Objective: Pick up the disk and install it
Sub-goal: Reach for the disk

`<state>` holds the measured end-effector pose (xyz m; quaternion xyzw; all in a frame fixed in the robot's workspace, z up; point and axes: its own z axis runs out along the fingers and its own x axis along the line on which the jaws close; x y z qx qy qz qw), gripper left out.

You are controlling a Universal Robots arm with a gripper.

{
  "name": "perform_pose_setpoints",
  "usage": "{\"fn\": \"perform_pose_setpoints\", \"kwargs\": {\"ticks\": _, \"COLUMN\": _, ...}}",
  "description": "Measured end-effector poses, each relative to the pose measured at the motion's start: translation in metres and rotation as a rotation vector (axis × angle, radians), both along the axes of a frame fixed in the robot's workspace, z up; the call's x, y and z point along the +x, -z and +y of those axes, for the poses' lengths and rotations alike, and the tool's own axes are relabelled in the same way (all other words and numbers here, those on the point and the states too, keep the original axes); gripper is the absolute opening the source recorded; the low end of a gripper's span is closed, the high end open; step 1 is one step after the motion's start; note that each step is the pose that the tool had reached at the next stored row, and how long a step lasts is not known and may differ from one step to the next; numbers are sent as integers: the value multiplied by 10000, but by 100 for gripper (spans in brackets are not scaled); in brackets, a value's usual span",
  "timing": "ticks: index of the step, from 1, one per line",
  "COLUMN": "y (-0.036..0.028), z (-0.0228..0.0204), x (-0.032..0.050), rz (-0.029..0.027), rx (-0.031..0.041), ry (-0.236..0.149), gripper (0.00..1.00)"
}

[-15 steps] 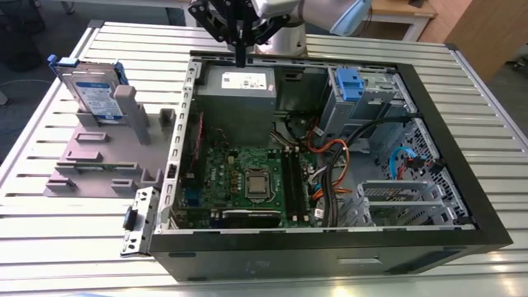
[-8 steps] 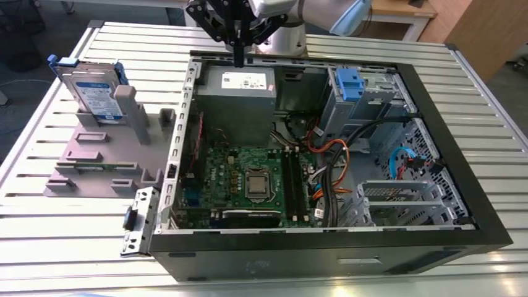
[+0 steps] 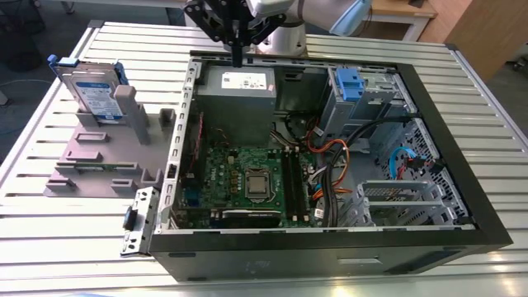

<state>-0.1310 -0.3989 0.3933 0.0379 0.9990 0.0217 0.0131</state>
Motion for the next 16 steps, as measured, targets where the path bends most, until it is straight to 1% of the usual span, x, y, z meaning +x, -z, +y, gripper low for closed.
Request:
{"fn": "perform_pose_setpoints", "kwargs": {"ticks": 12, "y": 1, "z": 0, "x": -20, "rz": 0, "rx": -3, "ry": -1, "gripper": 11}}
{"fn": "perform_pose_setpoints", "kwargs": {"ticks": 13, "y": 2, "z": 0, "x": -31, "rz": 0, "rx": -61, "ry": 0, "gripper": 11}}
{"fn": "perform_pose_setpoints", "kwargs": {"ticks": 14, "y": 3, "z": 0, "x": -34, "rz": 0, "rx": -152, "ry": -1, "gripper": 11}}
{"fn": "perform_pose_setpoints", "kwargs": {"ticks": 16, "y": 3, "z": 0, "x": -34, "rz": 0, "rx": -160, "ry": -1, "gripper": 11}}
